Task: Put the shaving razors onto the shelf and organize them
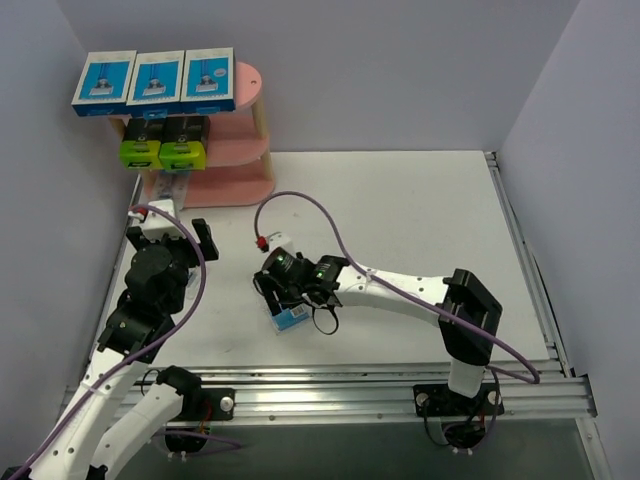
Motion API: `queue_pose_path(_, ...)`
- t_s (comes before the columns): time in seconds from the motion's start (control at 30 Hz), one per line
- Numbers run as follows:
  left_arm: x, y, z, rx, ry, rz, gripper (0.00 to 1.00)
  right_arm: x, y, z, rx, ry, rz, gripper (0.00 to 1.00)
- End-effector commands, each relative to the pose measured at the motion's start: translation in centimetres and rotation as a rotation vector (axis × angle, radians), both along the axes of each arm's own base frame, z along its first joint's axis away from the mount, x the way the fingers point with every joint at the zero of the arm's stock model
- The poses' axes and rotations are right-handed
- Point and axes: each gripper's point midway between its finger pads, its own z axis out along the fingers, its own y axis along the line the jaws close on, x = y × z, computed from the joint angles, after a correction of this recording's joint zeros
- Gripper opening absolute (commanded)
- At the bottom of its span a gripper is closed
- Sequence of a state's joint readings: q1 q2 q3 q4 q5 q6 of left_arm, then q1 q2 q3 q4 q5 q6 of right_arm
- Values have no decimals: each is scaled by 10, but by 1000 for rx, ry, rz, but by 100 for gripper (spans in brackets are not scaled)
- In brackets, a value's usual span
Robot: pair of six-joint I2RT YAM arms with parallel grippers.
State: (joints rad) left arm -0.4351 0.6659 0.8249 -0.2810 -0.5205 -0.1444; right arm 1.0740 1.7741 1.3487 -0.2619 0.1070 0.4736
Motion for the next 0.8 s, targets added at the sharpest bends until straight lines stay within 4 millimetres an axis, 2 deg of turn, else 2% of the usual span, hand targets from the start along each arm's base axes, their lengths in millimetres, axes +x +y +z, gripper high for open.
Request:
queue_pose_path(0.0,-4,9,20,-28,-70,38,94,-12,6,-4,-121,-83,-16,58)
queue_pose_path(0.07,-5,14,22,-29,-80,60,94,-16,6,-6,-175,-123,-26,55)
queue_pose_path(0.13,-8,16,23,-34,-91,68,94,-27,18,-8,-195,-143,4,48)
queue_pose_path(0.17,-9,18,24,-37,-98,74,94,-30,20,-10,-204,-147,10,43)
queue_pose_path(0.2,-10,19,25,-38,-102,77,94,-32,23,-14,-214,-149,19,33)
queue_pose_path(0.27,-10,19,25,-38,-104,77,94,-40,32,-17,-206,-149,39,21)
queue_pose_path(0.3,-10,19,25,-39,-105,77,94,-44,35,-22,-206,-136,51,12)
queue_pose_path(0.4,-9,18,24,-37,-101,75,94,-51,43,-35,-196,-110,66,3)
queue_pose_path(0.77,-8,16,23,-38,-98,66,94,-62,51,-63,-194,-57,94,0)
